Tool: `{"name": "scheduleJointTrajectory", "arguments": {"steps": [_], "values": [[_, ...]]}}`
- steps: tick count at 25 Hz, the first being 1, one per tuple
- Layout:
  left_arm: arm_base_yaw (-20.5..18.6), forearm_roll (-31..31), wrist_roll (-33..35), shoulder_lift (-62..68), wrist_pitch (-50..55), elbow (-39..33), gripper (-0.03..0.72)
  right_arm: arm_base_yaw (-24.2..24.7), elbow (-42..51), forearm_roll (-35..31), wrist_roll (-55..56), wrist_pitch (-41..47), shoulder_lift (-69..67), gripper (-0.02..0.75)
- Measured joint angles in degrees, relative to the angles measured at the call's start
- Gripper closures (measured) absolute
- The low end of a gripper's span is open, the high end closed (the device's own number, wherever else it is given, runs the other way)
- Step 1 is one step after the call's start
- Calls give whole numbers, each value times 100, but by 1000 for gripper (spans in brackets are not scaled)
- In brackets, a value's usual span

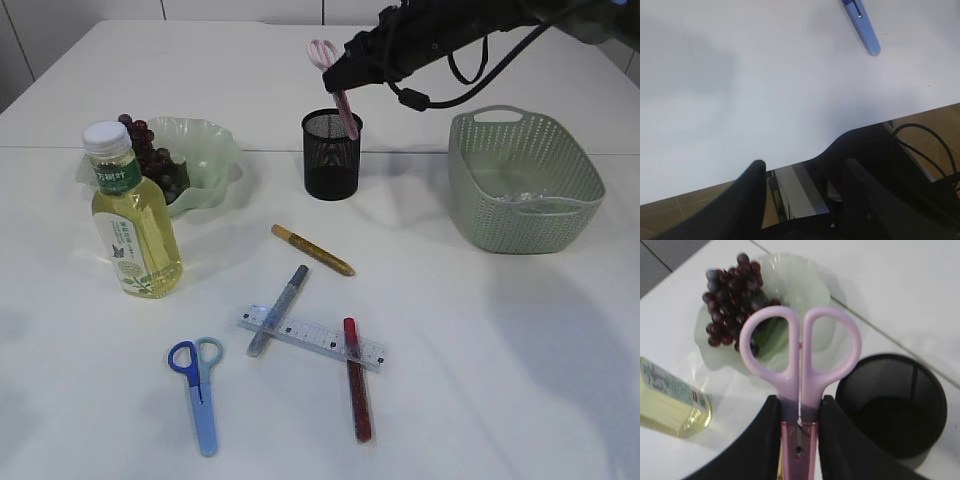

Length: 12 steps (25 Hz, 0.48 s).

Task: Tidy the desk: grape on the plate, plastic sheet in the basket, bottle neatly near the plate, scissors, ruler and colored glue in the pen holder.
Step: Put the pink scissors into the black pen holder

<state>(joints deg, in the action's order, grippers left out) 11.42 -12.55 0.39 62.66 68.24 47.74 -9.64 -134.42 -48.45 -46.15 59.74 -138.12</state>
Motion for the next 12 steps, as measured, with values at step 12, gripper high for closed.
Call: {"name": "scheduleJointTrajectory", "arguments": {"steps": [12], "values": [[0,-121,0,0,0,0,327,-12,0,-1217,-1753,-1438,-283,557]]}}
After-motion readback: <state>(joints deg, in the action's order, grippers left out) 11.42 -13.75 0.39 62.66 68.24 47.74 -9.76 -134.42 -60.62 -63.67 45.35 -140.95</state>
